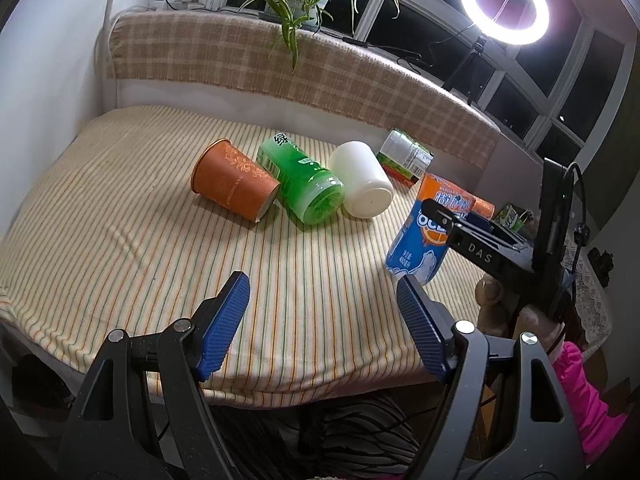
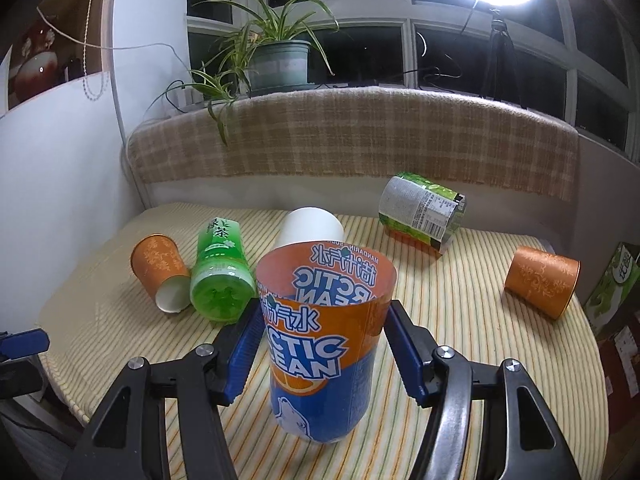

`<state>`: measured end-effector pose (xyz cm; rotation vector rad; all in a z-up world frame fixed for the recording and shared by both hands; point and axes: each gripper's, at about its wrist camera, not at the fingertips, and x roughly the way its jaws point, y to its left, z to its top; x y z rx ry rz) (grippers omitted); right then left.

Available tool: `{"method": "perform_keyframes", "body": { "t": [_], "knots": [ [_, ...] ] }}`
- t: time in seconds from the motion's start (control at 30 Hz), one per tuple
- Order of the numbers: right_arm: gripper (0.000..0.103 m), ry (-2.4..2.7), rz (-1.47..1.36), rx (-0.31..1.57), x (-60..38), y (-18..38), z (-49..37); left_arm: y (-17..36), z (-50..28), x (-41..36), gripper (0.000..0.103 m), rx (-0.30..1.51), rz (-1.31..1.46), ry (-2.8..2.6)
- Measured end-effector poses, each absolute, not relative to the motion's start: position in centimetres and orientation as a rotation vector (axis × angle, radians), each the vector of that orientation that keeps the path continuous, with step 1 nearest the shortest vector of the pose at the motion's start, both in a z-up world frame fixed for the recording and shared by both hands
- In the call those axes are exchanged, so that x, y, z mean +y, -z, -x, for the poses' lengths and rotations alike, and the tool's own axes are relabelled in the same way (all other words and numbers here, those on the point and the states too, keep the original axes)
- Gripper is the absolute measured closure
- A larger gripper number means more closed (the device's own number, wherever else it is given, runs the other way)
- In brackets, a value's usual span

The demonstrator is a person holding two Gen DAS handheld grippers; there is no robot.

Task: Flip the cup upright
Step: 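Rotate the blue bottle upright with the right tool and lower it onto the table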

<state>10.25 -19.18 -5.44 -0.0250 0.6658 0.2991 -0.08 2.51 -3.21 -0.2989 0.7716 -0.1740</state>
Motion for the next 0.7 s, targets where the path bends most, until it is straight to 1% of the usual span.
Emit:
{"method": "perform_keyframes", "body": {
  "t": [0.7],
  "knots": [
    [0.037,-0.345,0.050,0.653,-18.5,5.8,-7.6,3.1,-0.3,2.1,0.025,0.766,0.293,0.178]
  ]
}}
